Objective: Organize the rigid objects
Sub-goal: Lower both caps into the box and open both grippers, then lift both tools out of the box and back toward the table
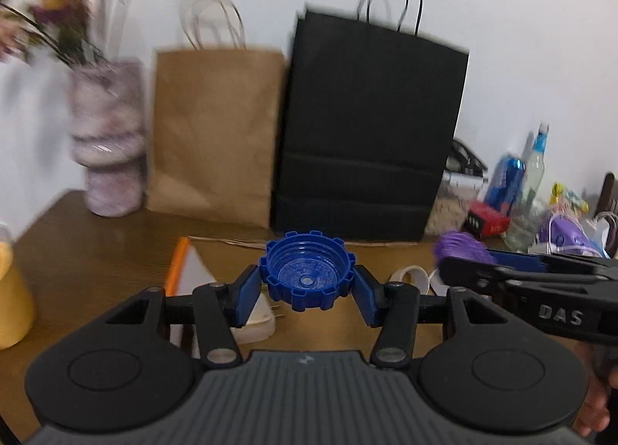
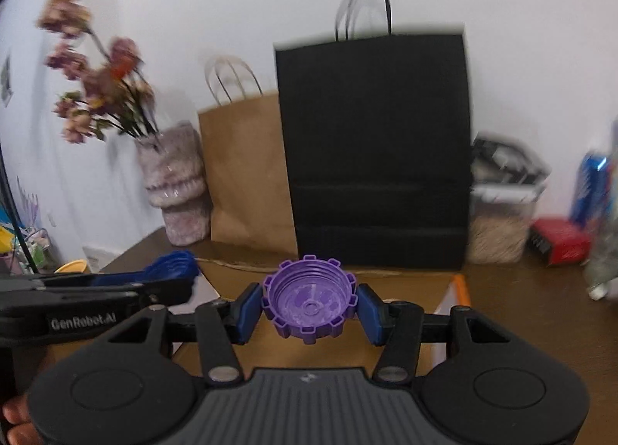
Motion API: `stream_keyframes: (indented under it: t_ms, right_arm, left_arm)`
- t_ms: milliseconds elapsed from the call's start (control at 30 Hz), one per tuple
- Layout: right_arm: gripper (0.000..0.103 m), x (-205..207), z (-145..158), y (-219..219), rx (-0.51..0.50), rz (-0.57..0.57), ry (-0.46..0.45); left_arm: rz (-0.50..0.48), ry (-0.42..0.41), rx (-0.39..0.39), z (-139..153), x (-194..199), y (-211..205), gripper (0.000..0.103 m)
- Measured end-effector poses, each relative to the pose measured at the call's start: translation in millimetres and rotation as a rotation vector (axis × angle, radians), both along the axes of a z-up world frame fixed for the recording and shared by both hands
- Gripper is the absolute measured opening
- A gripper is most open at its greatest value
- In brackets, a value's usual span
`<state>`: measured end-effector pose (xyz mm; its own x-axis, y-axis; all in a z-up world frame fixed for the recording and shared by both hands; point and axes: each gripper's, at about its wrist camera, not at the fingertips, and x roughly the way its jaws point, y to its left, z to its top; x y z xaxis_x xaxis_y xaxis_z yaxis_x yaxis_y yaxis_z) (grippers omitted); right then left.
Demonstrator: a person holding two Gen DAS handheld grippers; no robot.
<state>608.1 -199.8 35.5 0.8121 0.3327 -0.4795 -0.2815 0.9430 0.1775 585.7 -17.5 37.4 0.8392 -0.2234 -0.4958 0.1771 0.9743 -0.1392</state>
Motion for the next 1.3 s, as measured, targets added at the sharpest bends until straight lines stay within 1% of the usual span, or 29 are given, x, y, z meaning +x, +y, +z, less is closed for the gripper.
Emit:
stream_keyframes:
  t_ms: [33, 67, 167, 233, 267, 367, 400, 467, 500, 533, 567, 600, 633, 700, 833, 900, 967, 1033, 1067, 1133, 1167, 1233, 1300]
  right_arm:
    - [0.052, 15.8, -3.1, 1.8, -0.004, 0.007, 0.041]
    - [0.052, 32.4, -7.3, 1.8, -0.017, 0.013, 0.079]
    - [0.052, 84.0, -25.1, 2.4, -0.06, 0.037, 0.233]
    - [0.052, 109.4, -37.6, 2.6, -0.084, 0.033, 0.315]
    - [0.052, 120.2, -43.9, 4.1, -0.099, 0.029, 0.349]
    - [0.053, 133.7, -59.2, 14.6, -0.172, 0.024, 0.391]
    - [0.054, 136.6, -64.3, 18.3, -0.201, 0.013, 0.399]
    - [0.054, 140.6, -69.5, 19.6, -0.215, 0.008, 0.397]
    - [0.056, 141.3, -71.2, 20.4, -0.212, 0.013, 0.398]
    - [0.059, 141.2, -72.4, 21.2, -0.206, 0.026, 0.402]
    - [0.06, 140.7, -72.7, 22.1, -0.206, 0.033, 0.399]
    - [0.06, 139.6, -72.2, 23.1, -0.203, 0.041, 0.401]
    - [0.059, 138.8, -69.3, 22.9, -0.197, 0.045, 0.402]
    - [0.059, 136.5, -63.1, 22.7, -0.198, 0.041, 0.398]
    - [0.059, 123.8, -37.9, 19.0, -0.209, 0.033, 0.367]
    - [0.059, 111.4, -18.1, 15.6, -0.213, 0.028, 0.344]
    - [0.06, 96.0, 5.0, 11.3, -0.217, 0.024, 0.317]
    - [0.06, 78.0, 29.8, 5.4, -0.221, 0.012, 0.282]
    - [0.06, 67.8, 41.1, 1.9, -0.222, 0.006, 0.262]
    - [0.067, 43.3, 67.6, -2.5, -0.228, -0.003, 0.211]
    - [0.068, 27.8, 82.3, -4.7, -0.234, -0.006, 0.179]
    - [0.073, 1.2, 104.2, -8.8, -0.238, -0.012, 0.122]
    - [0.073, -25.7, 123.4, -11.1, -0.242, -0.024, 0.065]
  left_arm:
    - [0.007, 0.034, -0.011, -2.1, 15.7, 1.1, 0.052]
    - [0.011, 0.068, -0.005, -4.5, 30.6, 0.4, 0.052]
    - [-0.023, 0.166, 0.014, -13.5, 70.7, -3.2, 0.052]
    - [-0.059, 0.269, 0.027, -24.1, 96.6, -7.7, 0.053]
    - [-0.059, 0.312, 0.047, -30.1, 109.1, -11.3, 0.053]
    - [-0.038, 0.377, 0.112, -45.4, 133.0, -20.3, 0.053]
    - [-0.038, 0.407, 0.11, -50.0, 138.4, -20.6, 0.053]
    - [-0.029, 0.424, 0.102, -55.1, 143.0, -17.1, 0.054]
    - [-0.018, 0.424, 0.098, -56.2, 144.1, -15.0, 0.058]
    - [-0.008, 0.419, 0.081, -56.2, 144.5, -12.0, 0.069]
    - [-0.002, 0.419, 0.062, -56.3, 144.4, -8.9, 0.071]
    - [-0.001, 0.42, 0.048, -55.5, 143.4, -6.3, 0.071]
    - [-0.001, 0.416, 0.04, -54.2, 141.7, -5.1, 0.071]
    - [0.004, 0.412, 0.049, -48.9, 135.7, -3.2, 0.071]
    - [0.002, 0.394, 0.056, -25.0, 125.5, -4.3, 0.072]
    - [0.005, 0.373, 0.063, -5.9, 113.6, -3.6, 0.072]
    - [0.009, 0.35, 0.067, 15.1, 97.0, -2.5, 0.075]
    - [0.002, 0.311, 0.063, 34.7, 75.5, 0.6, 0.082]
    - [-0.004, 0.271, 0.061, 45.7, 60.2, 2.4, 0.083]
    - [-0.015, 0.171, 0.069, 67.8, 28.9, 4.7, 0.086]
    - [-0.016, 0.117, 0.079, 79.6, 12.3, 6.2, 0.087]
    - [-0.004, 0.015, 0.09, 99.7, -19.0, 8.7, 0.095]
    - [0.012, -0.071, 0.097, 116.1, -48.7, 10.3, 0.101]
